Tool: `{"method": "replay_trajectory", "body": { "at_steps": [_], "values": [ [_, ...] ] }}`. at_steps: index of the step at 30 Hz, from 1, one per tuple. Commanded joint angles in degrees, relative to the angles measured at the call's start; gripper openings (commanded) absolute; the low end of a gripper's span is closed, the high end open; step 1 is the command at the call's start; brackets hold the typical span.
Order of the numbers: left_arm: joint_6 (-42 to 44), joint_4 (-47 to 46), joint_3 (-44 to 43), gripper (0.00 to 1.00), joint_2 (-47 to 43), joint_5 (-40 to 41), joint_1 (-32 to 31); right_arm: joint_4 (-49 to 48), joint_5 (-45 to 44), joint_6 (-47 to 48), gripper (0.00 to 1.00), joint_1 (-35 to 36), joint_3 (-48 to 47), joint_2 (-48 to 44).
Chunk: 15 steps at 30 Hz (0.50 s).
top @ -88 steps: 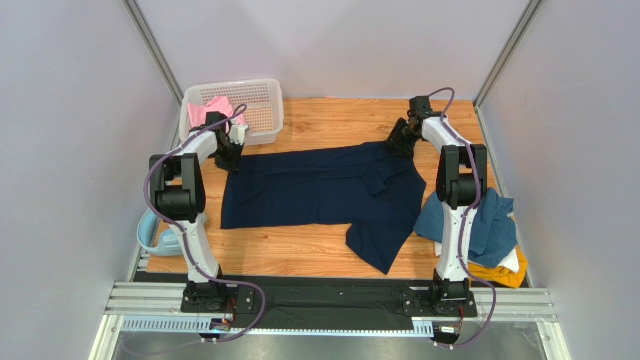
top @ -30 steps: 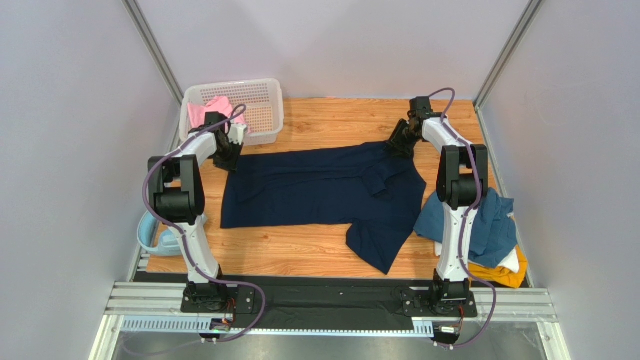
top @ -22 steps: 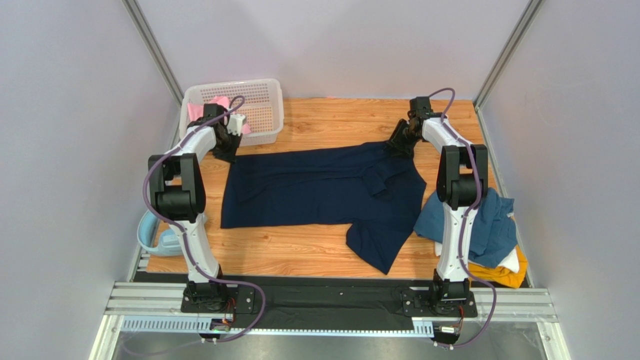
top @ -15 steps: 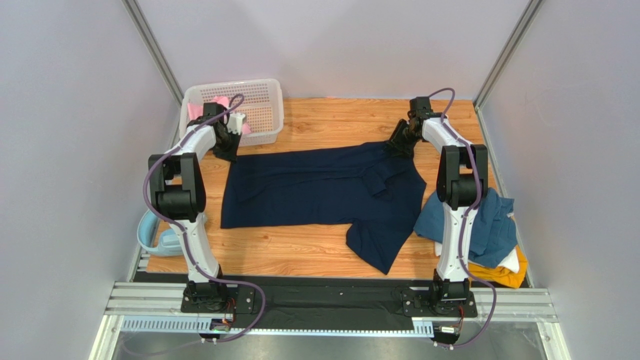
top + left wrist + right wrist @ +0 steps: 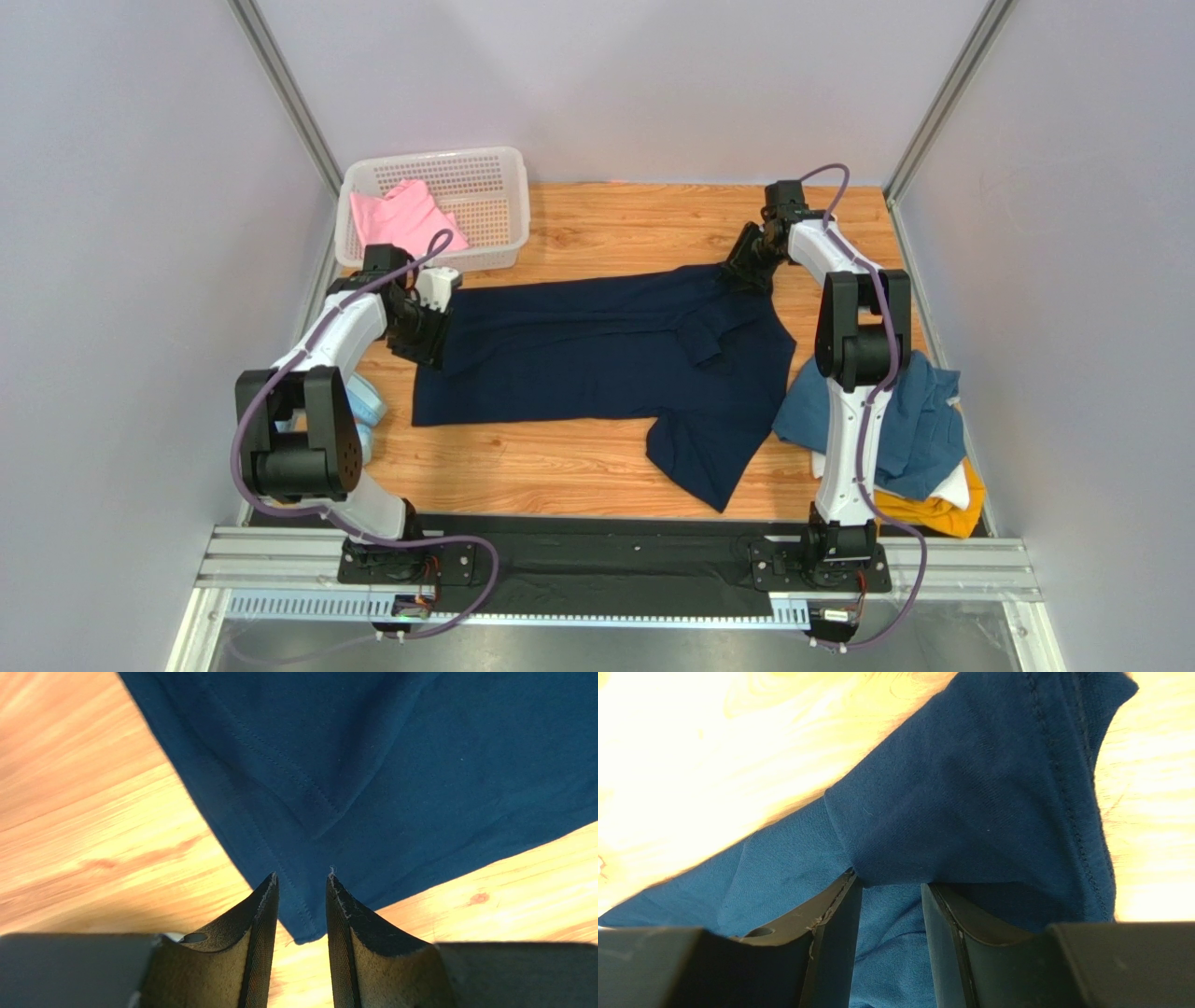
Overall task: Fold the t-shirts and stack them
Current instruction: Fold the flattened tshirt in 1/3 of the way
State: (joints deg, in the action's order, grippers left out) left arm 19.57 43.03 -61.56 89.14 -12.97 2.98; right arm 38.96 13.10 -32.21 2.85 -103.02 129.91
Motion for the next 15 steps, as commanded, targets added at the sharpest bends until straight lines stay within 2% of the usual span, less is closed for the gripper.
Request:
{"method": "replay_trajectory", "body": {
  "at_steps": [1,15],
  "values": [
    [0.3,-1.4,0.8,0.38,2.4,-1.5,-1.2,2.0,-3.1,1.4,0.43,0.6,2.5,2.5],
    [-2.3,-6.7,0.0,0.43,8.7,0.2,-2.8,1.6,-2.7,1.6,0.43,0.6,2.9,2.2]
  ]
}}
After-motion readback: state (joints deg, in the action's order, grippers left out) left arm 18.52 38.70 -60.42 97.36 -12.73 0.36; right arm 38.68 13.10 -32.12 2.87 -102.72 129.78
